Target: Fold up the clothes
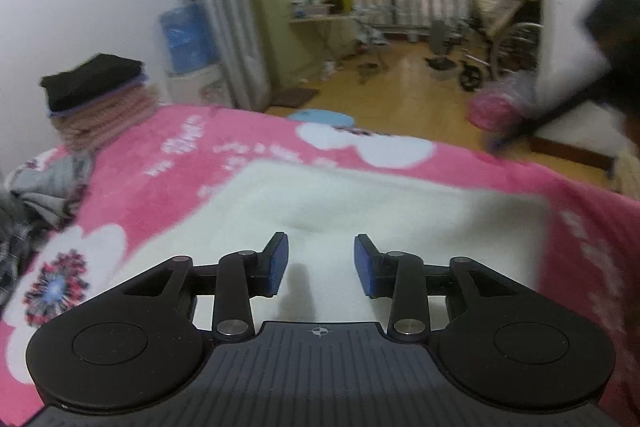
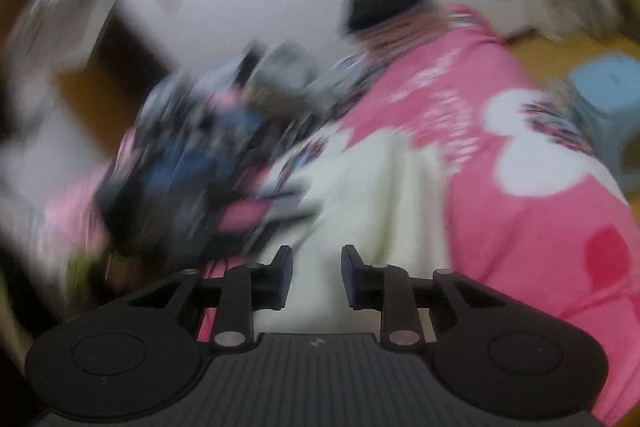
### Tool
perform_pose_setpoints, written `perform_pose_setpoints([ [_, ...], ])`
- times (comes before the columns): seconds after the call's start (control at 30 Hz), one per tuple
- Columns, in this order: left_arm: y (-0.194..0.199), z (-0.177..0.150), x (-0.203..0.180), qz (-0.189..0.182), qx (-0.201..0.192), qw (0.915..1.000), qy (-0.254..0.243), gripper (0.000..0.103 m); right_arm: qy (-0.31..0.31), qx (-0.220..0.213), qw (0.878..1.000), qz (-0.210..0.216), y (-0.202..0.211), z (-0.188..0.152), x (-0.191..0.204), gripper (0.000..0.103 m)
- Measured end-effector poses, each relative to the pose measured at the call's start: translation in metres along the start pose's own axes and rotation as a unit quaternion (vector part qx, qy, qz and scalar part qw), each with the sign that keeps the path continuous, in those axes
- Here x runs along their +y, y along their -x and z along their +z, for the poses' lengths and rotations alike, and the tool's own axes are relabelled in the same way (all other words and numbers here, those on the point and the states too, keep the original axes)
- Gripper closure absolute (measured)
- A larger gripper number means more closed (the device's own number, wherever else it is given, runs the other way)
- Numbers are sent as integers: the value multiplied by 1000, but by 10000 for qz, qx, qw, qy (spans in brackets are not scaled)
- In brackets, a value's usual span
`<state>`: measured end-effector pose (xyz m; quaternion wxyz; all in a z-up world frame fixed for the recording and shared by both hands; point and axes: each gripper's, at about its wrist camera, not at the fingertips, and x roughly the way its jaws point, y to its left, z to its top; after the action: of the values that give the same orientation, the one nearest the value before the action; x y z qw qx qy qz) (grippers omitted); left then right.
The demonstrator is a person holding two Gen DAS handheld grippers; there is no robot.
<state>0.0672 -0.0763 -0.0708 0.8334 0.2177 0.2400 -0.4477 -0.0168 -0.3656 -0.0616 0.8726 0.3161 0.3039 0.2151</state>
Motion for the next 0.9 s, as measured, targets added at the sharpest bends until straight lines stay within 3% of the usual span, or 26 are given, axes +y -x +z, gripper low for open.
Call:
perform_pose_setpoints([
  [0.1,-4,-8,-13,-2,50,10000,-50,66,-701,-128,9975,-11,-14,23,-32,73],
  [0.27,-9,-10,-12,-23,47,9999,139,66,-1077,350,9934,201,-64,40,-60,73],
  [0.47,-10,-15,-12,-16,-11,9999,145,66,-1299,523,9890,483,-96,49,-72,66],
  [0.63,-10,-21,-14,14,-154,9997,199,65,-1179,660,9880,750,-108,58,-70,62],
  [0.8,-10,-24,-17,70,-262,9994,202,64,-859,595,9928,579,-124,68,-65,60],
  [0.9,-8,-25,-18,87,-305,9993,205,63,-774,479,9946,502,-132,77,-67,54],
])
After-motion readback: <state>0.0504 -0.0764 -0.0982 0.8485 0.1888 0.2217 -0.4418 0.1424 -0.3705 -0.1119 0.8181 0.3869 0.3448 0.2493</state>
